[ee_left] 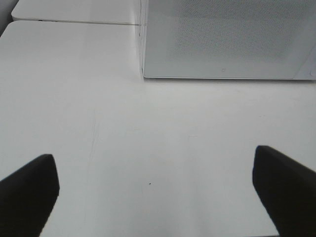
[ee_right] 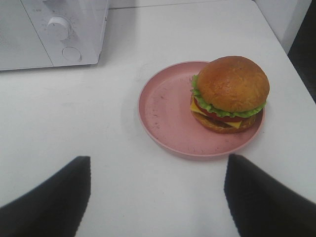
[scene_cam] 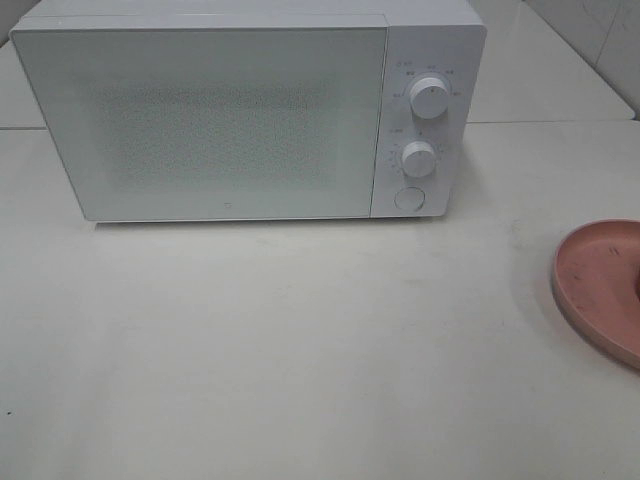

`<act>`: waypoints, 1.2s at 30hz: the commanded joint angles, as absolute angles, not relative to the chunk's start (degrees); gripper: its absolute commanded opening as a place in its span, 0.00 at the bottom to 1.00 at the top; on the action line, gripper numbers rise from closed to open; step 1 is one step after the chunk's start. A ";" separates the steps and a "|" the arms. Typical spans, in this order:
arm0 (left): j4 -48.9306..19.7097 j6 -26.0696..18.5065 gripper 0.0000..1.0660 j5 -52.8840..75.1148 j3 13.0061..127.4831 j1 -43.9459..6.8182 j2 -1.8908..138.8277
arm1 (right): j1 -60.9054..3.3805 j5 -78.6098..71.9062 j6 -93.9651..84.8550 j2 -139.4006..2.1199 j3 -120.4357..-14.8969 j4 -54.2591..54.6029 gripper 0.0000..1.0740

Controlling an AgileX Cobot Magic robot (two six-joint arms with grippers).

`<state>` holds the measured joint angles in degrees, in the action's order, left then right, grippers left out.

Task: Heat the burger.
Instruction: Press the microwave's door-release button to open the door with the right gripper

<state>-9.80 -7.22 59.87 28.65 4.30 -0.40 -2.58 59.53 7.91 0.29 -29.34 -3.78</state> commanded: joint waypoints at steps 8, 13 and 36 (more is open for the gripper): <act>-10.49 -7.16 0.94 59.53 28.48 4.30 -1.43 | -2.29 59.53 8.31 1.72 -29.22 -3.50 0.69; -10.49 -7.16 0.94 59.53 28.48 4.30 -1.43 | -2.29 59.47 8.31 1.72 -29.22 -3.50 0.69; -10.49 -7.16 0.94 59.53 28.48 4.30 -1.43 | -2.29 47.21 8.25 -8.54 -30.83 -3.61 0.69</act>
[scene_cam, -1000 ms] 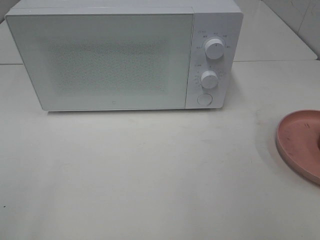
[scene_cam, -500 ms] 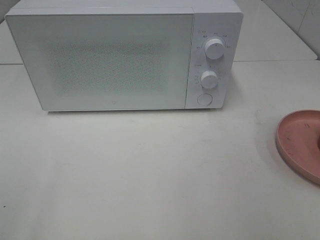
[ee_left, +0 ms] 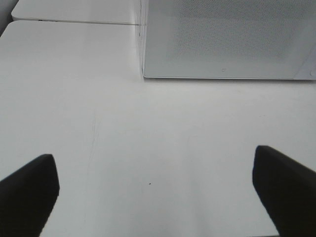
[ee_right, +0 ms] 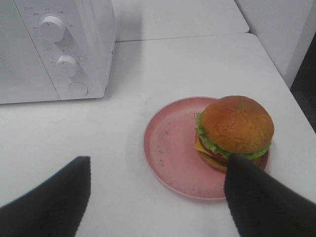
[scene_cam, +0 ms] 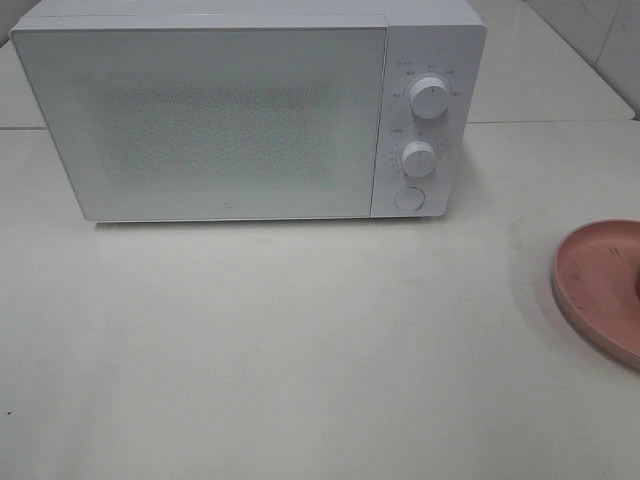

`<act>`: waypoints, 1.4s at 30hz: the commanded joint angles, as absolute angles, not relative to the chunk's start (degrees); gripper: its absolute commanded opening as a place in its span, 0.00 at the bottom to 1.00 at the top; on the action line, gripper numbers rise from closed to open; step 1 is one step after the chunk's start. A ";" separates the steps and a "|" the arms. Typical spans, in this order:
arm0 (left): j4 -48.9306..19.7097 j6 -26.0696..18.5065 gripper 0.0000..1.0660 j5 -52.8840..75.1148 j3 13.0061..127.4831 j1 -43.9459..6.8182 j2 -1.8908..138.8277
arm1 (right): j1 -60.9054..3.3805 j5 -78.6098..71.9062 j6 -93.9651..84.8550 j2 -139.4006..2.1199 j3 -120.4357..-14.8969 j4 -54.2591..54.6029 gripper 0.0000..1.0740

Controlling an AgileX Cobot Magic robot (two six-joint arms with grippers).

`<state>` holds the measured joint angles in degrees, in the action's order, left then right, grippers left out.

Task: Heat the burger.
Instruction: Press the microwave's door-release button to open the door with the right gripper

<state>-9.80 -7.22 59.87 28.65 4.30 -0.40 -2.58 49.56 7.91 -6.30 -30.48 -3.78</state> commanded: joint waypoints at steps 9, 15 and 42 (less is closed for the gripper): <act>-10.49 -7.16 0.94 59.53 28.48 4.30 -1.43 | -2.29 38.04 8.25 -15.30 -29.74 -3.72 0.69; -10.49 -7.16 0.94 59.53 28.48 4.30 -1.43 | -2.29 31.86 8.25 -17.53 -27.85 -3.72 0.69; -10.49 -7.16 0.94 59.53 28.48 4.30 -1.43 | -2.29 7.68 8.08 -42.40 -26.41 -3.78 0.69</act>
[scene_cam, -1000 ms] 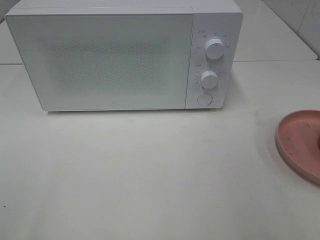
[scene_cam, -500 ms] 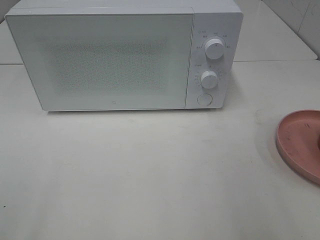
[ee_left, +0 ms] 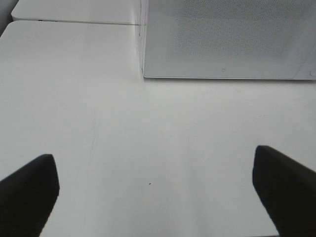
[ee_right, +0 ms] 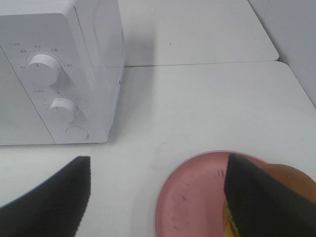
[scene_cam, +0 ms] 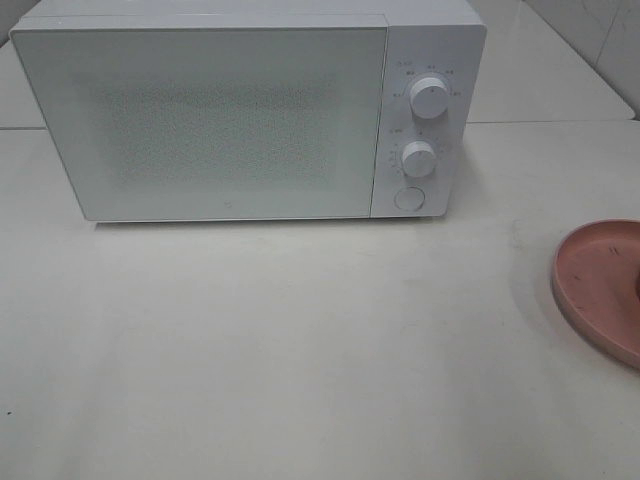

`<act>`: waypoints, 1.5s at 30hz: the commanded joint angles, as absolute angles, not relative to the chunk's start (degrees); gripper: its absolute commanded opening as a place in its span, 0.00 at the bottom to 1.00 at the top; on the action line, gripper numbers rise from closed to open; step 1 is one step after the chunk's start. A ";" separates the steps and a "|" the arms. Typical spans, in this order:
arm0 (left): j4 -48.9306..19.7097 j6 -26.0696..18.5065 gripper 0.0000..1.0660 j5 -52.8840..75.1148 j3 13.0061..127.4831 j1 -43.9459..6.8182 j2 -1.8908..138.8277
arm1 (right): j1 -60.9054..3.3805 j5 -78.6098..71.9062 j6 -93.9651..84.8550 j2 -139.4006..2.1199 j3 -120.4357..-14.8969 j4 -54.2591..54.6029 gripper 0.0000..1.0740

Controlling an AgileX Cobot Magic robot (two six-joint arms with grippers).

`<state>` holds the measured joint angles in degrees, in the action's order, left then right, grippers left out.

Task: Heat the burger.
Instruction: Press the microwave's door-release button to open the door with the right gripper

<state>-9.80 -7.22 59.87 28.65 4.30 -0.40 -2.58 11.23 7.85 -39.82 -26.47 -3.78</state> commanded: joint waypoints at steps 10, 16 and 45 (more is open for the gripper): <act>-10.49 -7.16 0.94 59.53 28.48 4.30 -1.43 | -2.29 -3.61 8.08 -52.37 -26.41 -3.78 0.69; -10.49 -7.16 0.94 59.53 28.48 4.30 -1.43 | -2.29 -11.46 8.08 -59.07 -26.41 -3.78 0.69; -10.49 -7.16 0.94 59.53 28.48 4.30 -1.43 | -28.93 -50.94 -22.80 -82.68 -24.75 35.47 0.69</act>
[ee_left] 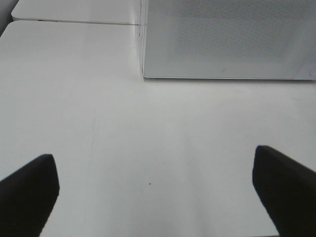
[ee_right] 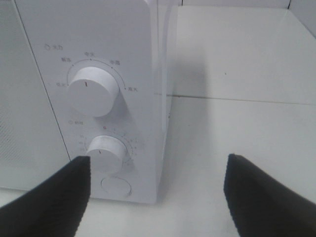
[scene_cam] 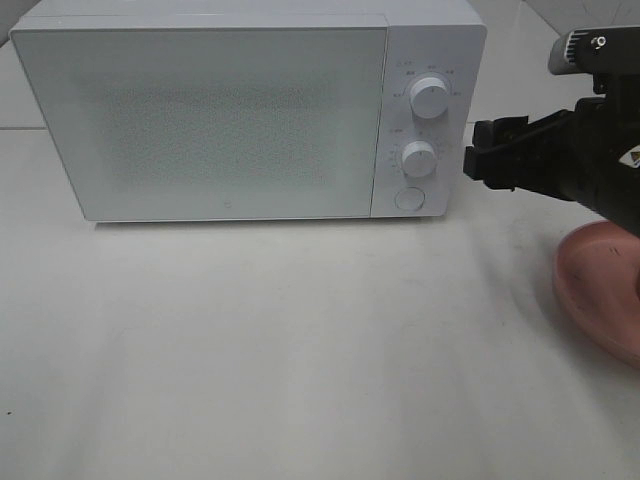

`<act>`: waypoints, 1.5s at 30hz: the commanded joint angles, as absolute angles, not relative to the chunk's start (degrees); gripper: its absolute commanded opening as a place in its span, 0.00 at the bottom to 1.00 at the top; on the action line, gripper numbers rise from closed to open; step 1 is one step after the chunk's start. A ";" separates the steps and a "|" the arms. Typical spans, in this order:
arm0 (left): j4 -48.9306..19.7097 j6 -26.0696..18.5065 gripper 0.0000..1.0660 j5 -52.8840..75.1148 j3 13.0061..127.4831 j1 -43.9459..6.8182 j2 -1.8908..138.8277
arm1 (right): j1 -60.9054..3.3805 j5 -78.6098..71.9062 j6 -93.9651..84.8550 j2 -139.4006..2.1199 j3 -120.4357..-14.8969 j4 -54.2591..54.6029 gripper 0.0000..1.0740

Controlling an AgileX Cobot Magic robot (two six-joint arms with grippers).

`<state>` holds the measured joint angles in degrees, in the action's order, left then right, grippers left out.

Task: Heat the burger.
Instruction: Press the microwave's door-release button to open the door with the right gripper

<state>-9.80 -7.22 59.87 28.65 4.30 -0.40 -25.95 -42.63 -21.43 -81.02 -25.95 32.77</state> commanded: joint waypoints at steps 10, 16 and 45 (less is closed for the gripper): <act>-10.49 -7.16 0.94 59.53 28.48 4.30 -1.43 | -40.57 -67.04 -22.80 -89.50 -22.06 43.20 0.69; -10.49 -7.16 0.94 59.53 28.48 4.30 -1.43 | -44.58 -70.82 -21.26 -93.74 -22.06 48.13 0.69; -10.49 -7.16 0.94 59.53 28.48 4.30 -1.43 | -48.30 -72.19 -15.64 -99.18 -22.12 51.80 0.69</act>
